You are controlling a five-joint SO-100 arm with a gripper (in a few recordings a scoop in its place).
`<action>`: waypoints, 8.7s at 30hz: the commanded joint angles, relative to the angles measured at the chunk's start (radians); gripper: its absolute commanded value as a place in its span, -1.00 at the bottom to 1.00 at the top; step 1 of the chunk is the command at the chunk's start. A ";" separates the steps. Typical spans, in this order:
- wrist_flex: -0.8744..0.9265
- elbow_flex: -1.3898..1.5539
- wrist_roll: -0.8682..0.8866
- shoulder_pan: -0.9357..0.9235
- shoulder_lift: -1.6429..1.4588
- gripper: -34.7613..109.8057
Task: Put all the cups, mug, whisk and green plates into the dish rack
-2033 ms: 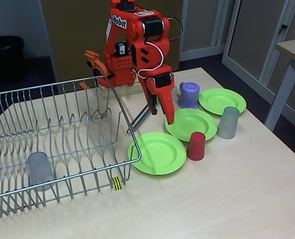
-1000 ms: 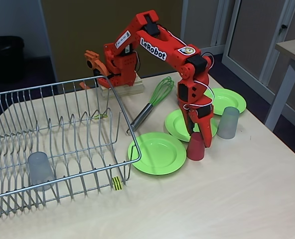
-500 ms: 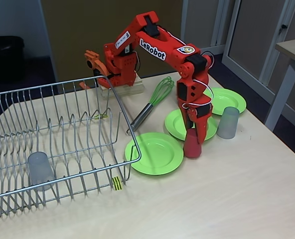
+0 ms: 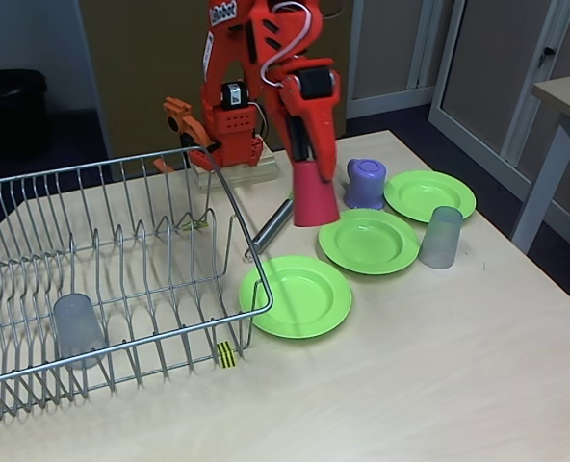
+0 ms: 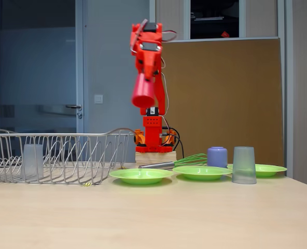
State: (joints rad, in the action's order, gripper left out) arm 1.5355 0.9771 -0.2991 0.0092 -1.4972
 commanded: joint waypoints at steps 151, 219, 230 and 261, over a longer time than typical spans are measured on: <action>0.023 0.011 0.357 0.394 0.060 -0.52; 0.040 -0.354 -0.476 -0.436 0.689 -0.05; 0.058 -0.210 -0.460 -0.374 0.448 -0.06; -0.127 1.071 1.397 0.856 -0.528 -0.02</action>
State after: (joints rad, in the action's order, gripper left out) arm 1.4542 2.0018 0.7992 0.7409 -1.9896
